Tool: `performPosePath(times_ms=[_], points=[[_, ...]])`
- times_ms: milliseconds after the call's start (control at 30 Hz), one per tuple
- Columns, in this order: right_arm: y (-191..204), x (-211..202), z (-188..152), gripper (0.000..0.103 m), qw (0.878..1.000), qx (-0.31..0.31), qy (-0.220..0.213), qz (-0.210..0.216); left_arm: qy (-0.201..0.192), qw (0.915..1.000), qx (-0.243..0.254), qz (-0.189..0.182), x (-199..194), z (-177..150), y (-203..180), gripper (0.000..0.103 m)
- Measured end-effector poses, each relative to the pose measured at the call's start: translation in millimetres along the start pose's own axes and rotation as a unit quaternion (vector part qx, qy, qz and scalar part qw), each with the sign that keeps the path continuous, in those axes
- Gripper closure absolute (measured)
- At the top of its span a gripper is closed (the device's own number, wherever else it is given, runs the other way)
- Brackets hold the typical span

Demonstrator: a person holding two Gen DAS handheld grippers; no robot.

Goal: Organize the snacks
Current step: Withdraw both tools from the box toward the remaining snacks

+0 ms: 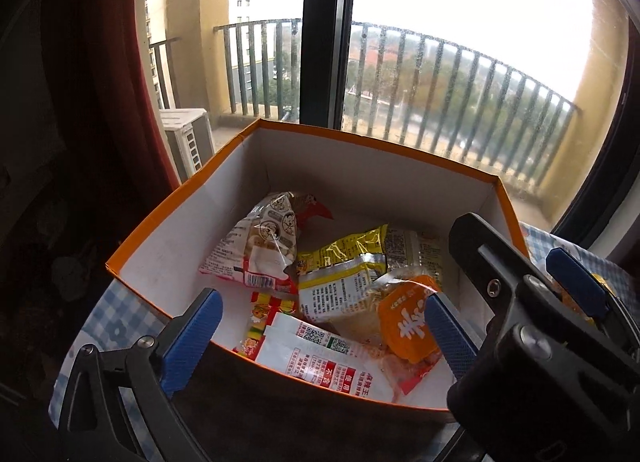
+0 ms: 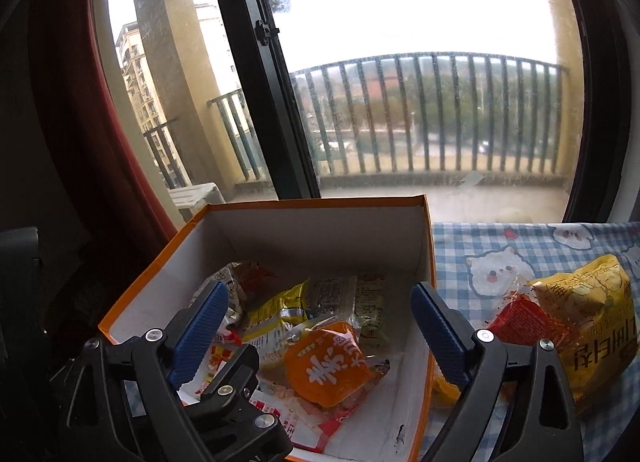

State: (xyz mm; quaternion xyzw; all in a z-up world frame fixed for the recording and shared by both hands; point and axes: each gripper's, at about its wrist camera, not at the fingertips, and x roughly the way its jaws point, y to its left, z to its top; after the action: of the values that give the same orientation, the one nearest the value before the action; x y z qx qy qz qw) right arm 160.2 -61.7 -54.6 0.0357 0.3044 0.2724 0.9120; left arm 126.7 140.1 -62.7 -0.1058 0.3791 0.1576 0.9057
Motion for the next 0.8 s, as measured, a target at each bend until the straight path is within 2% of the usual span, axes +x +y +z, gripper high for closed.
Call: performPosePath(times_ms=[300, 800], points=[[-11.9, -29.2, -4.2, 0.008, 1.0, 0.007, -0.006, -0.005, -0.012, 0.9995, 0.014, -0.026, -22.1, -7.9, -15.3, 0.001], [-45.2, -108.3, -14.9, 0.007, 0.999, 0.005, -0.042, -0.019, -0.035, 0.996, 0.032, -0.076, -86.1, -36.2, -60.0, 0.001]])
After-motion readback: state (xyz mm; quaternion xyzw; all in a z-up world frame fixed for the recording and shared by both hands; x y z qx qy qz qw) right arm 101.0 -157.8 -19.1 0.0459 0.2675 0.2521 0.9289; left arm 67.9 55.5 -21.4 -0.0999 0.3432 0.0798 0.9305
